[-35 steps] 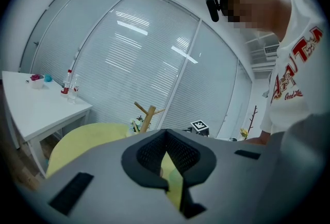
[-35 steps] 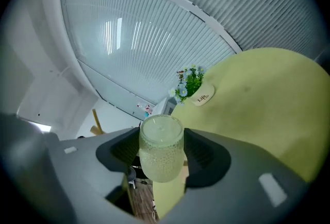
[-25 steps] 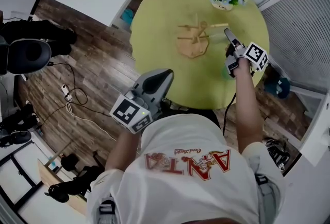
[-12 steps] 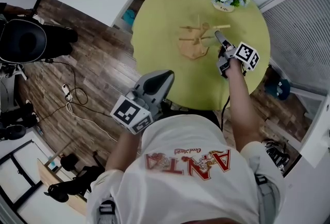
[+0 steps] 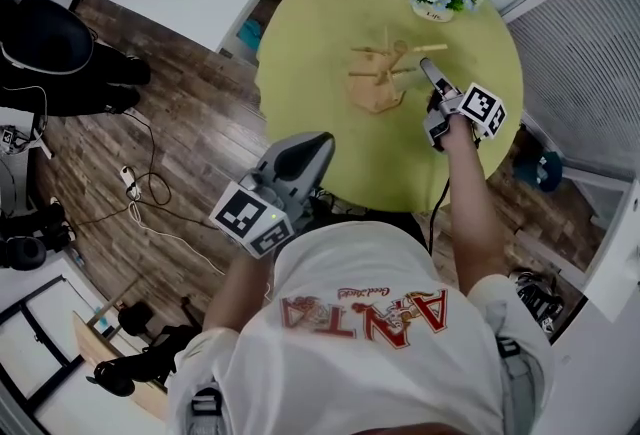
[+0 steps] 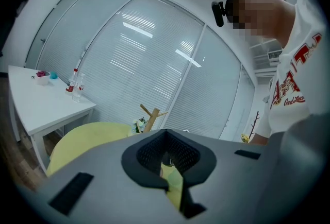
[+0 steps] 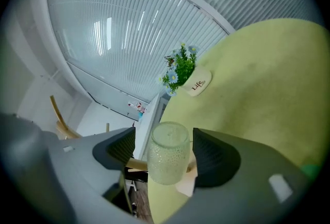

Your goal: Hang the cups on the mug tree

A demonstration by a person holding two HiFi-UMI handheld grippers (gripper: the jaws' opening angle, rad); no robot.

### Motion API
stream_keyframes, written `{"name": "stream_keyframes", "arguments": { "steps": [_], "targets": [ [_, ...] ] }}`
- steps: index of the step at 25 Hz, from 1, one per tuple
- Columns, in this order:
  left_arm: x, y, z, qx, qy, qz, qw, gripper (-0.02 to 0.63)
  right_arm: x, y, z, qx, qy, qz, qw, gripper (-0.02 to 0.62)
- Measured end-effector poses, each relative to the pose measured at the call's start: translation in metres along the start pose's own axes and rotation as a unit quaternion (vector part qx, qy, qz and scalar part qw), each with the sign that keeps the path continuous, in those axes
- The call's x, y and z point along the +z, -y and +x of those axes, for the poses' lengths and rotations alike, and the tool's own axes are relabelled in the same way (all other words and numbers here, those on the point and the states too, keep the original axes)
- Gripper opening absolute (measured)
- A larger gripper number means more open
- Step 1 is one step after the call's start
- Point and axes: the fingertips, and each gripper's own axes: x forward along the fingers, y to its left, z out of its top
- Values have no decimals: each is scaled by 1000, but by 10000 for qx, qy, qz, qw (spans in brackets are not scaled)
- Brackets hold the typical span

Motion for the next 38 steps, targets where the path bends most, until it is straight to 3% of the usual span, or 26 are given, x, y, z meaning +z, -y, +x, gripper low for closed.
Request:
{"name": "stream_keyframes", "arguments": {
  "steps": [6,10,13,15,17,22,24,26,28,38],
  "targets": [
    [14,6,3,-229,174,109,9995,9,12,-22,-58,-376,402,-1070,9927,301],
    [24,13,8,-361,237,369,9984,9,1,-56,-101,-373,545,-1853,9805,168],
    [30,19,10,-483,288,551,9969,9,-4,-88,-129,-423,874,-2482,9638,44],
    [37,24,12,-544,357,682,9955,9,-5,-110,-146,-436,1067,-2905,9499,3],
    [43,31,13,-611,430,830,9937,9,-3,-139,-161,-384,1223,-3367,9328,3],
    [60,46,16,-821,521,1195,9881,9,-12,-216,-198,-303,1635,-4468,8791,2],
    [63,50,17,-857,506,1305,9864,9,-23,-234,-210,-405,1724,-4888,8542,2],
    [63,53,17,-879,474,1351,9858,9,-33,-242,-217,-503,1716,-5160,8377,2],
    [63,56,16,-889,436,1384,9854,9,-38,-243,-221,-533,1691,-5224,8341,2],
    [66,60,9,-854,542,1235,9872,9,-31,-236,-229,-564,1731,-5008,8462,2]
  ]
}}
